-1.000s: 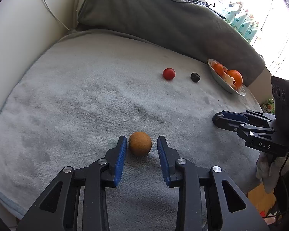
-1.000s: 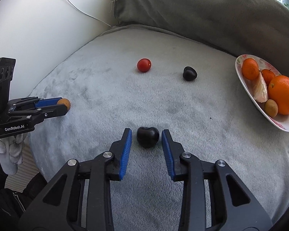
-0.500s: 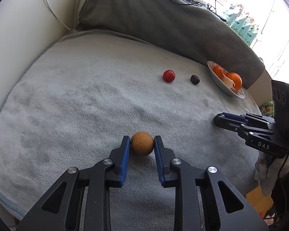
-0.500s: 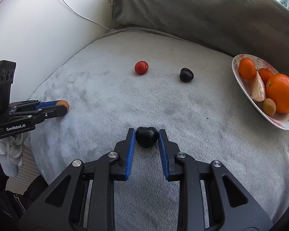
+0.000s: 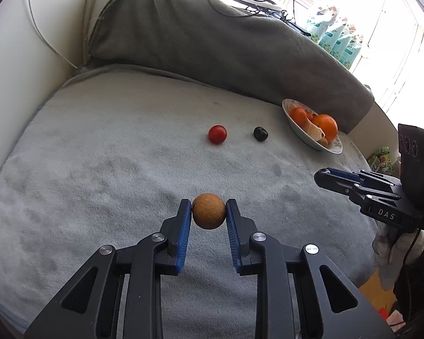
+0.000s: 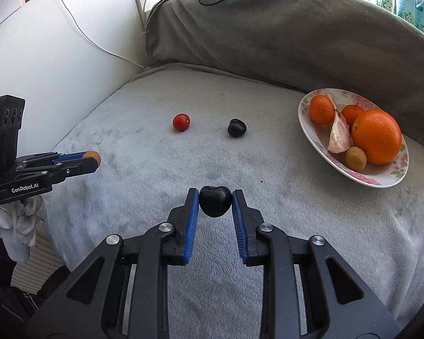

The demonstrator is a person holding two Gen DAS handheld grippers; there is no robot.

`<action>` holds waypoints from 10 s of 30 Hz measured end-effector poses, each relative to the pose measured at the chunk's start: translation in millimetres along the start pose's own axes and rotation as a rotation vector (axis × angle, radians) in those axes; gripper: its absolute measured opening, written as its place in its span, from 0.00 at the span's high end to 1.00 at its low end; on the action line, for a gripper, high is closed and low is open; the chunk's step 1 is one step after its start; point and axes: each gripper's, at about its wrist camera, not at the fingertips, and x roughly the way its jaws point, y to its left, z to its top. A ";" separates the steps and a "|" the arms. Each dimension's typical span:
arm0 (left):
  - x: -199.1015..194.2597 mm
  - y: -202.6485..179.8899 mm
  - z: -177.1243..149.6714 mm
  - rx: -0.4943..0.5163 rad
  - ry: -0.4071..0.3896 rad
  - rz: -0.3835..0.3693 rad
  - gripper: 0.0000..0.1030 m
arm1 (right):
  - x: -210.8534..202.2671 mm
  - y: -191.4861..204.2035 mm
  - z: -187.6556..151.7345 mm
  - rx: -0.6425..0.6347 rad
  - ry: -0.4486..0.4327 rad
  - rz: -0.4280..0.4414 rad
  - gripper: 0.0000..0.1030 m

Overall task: Organize fruits
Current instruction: 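Lift the brown fruit and dark plum with both tools toward the plate, then lower both fruits onto the plate and open both tools, then move both tools away from the plate toward the red tomato and plum, then close the left tool on a red cherry tomato while the right tool closes on a dark plum, then lift the tomato and plum with both tools and carry them over the plate, then lower both fruits onto the plate and open both tools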

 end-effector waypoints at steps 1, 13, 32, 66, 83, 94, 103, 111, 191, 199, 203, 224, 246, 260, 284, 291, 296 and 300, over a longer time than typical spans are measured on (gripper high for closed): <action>0.2 -3.1 3.2 0.008 -0.006 -0.003 0.77 | -3.1 -3.0 0.3 0.005 -0.006 -0.003 0.76; 12.0 -47.4 41.5 0.094 -0.057 -0.055 0.77 | -28.6 -32.8 1.9 0.066 -0.061 -0.055 0.76; 48.8 -120.1 95.0 0.233 -0.099 -0.135 0.77 | -56.8 -83.4 12.3 0.137 -0.139 -0.126 0.76; 161.6 -177.8 155.1 0.315 0.044 -0.216 0.78 | -18.6 -121.4 26.0 0.178 -0.096 -0.137 0.75; 155.2 -183.5 161.4 0.334 0.016 -0.222 0.56 | -28.5 -115.9 29.2 0.163 -0.134 -0.159 0.49; 147.6 -182.3 161.9 0.317 -0.007 -0.207 0.25 | -33.1 -110.7 28.1 0.143 -0.151 -0.166 0.16; 137.2 -179.4 161.7 0.327 -0.021 -0.184 0.22 | -36.4 -103.8 30.1 0.118 -0.155 -0.200 0.10; 123.4 -167.4 157.9 0.320 -0.036 -0.159 0.22 | -40.2 -94.7 31.7 0.104 -0.165 -0.204 0.10; 106.1 5.7 71.9 0.147 0.099 -0.025 0.73 | 125.7 -15.9 87.0 -0.042 0.129 -0.039 0.72; 106.3 4.7 73.0 0.144 0.096 -0.025 0.77 | 120.7 -15.7 86.8 -0.042 0.116 -0.043 0.76; 103.7 3.6 74.6 0.139 0.088 -0.029 0.77 | 109.0 -19.5 84.8 -0.036 0.098 -0.042 0.76; 87.5 -42.3 99.9 0.203 0.016 -0.099 0.77 | 23.0 -47.0 75.5 -0.002 -0.035 -0.096 0.76; 111.8 -131.2 132.6 0.310 -0.005 -0.216 0.77 | -20.9 -142.6 77.6 0.140 -0.115 -0.207 0.76; 130.8 -166.4 137.7 0.352 0.010 -0.255 0.77 | -7.1 -182.3 89.0 0.182 -0.109 -0.210 0.76; 153.6 -180.8 139.6 0.375 0.034 -0.253 0.77 | 18.0 -197.8 102.8 0.190 -0.086 -0.208 0.76; 156.1 -181.5 138.9 0.377 0.032 -0.250 0.77 | 24.0 -194.5 104.6 0.182 -0.075 -0.206 0.76; 155.9 -181.8 138.3 0.377 0.034 -0.248 0.77 | 26.3 -194.8 105.2 0.181 -0.069 -0.210 0.76; 156.0 -182.0 138.9 0.375 0.031 -0.244 0.76 | 24.7 -194.3 105.4 0.182 -0.076 -0.214 0.57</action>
